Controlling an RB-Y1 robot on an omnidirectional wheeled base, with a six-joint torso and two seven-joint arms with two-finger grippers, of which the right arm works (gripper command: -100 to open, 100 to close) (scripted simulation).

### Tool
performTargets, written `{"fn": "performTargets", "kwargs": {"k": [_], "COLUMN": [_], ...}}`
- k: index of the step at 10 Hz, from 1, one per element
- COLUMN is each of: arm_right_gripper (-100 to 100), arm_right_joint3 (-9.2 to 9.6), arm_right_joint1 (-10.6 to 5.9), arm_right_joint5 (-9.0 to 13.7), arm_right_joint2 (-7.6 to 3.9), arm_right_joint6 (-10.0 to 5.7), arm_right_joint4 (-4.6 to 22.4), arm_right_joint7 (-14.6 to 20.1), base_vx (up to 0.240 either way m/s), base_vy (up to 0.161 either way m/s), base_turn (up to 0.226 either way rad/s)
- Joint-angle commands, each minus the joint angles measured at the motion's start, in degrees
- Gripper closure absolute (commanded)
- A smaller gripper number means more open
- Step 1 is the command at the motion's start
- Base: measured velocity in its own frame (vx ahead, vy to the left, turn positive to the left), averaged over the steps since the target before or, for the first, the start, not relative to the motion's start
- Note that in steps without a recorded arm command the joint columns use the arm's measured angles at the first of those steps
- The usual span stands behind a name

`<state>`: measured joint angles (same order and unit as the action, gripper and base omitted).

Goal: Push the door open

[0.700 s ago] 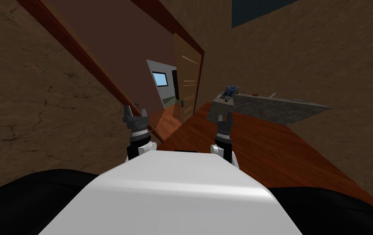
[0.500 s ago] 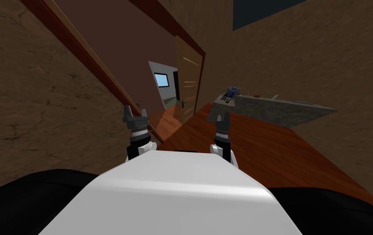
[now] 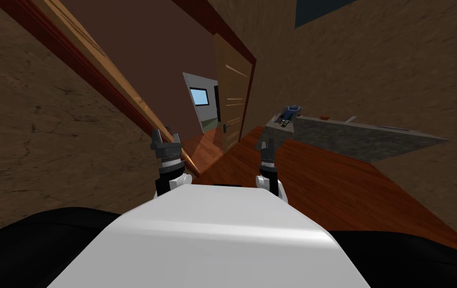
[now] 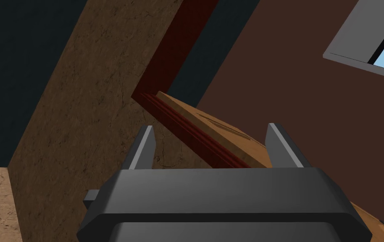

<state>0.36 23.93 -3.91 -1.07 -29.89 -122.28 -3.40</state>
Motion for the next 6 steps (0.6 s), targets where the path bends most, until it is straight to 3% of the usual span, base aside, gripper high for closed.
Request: {"fn": "performTargets", "kwargs": {"k": [1, 6], "arm_right_gripper": [-100, -100], "arm_right_joint3": [0.4, 1.77], "arm_right_joint1": [-0.93, -5.29], "arm_right_joint5": [-0.1, -0.3], "arm_right_joint2": [-0.63, -2.47], "arm_right_joint6": [0.27, 1.35], "arm_right_joint4": [1.7, 8.9], "arm_right_joint7": [0.4, 1.7], "base_vx": [0.108, 0.164], "base_vy": [-0.039, -0.067], "base_turn": [0.072, 0.115]}}
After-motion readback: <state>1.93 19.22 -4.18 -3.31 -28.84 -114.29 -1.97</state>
